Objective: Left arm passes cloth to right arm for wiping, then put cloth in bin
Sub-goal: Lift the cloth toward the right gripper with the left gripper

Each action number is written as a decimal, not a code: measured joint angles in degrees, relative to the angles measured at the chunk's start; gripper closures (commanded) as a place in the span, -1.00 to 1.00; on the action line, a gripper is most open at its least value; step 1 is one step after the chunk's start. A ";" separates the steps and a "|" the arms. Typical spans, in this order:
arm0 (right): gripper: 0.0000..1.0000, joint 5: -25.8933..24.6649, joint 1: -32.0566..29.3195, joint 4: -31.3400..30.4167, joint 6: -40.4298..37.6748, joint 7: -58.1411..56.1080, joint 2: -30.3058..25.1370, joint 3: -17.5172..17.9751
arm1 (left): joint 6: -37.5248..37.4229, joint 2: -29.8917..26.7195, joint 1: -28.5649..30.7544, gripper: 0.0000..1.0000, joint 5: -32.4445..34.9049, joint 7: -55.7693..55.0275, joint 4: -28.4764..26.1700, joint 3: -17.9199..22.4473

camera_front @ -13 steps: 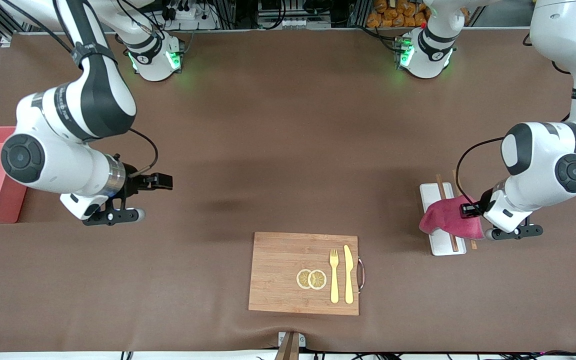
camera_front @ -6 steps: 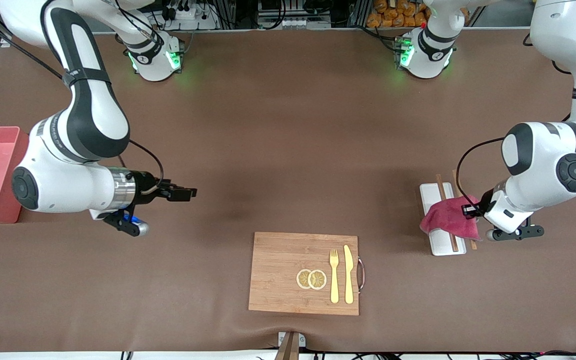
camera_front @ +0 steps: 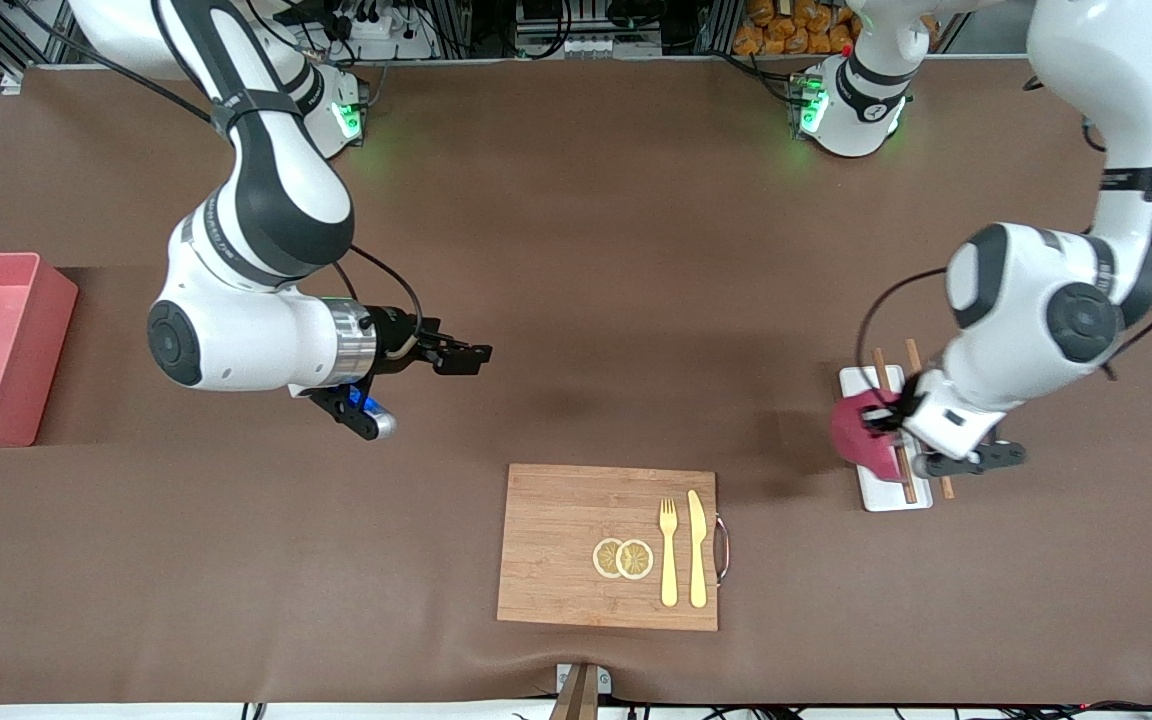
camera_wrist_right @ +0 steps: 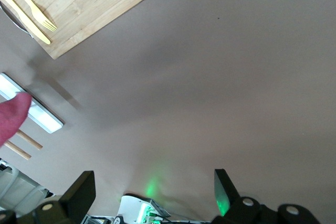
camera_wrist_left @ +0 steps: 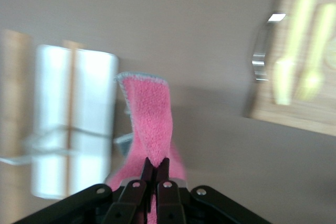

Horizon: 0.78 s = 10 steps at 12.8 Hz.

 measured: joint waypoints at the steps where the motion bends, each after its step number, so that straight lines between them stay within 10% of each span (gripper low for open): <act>1: -1.00 0.01 -0.14 -0.01 0.00 0.37 0.01 -0.22 | 0.00 0.00 -0.78 1.00 0.00 -4.43 0.86 -2.61; 10: -1.00 8.46 3.39 -11.33 20.50 19.44 0.74 0.08 | 6.29 8.46 -19.69 1.00 -3.93 -61.72 12.78 -4.91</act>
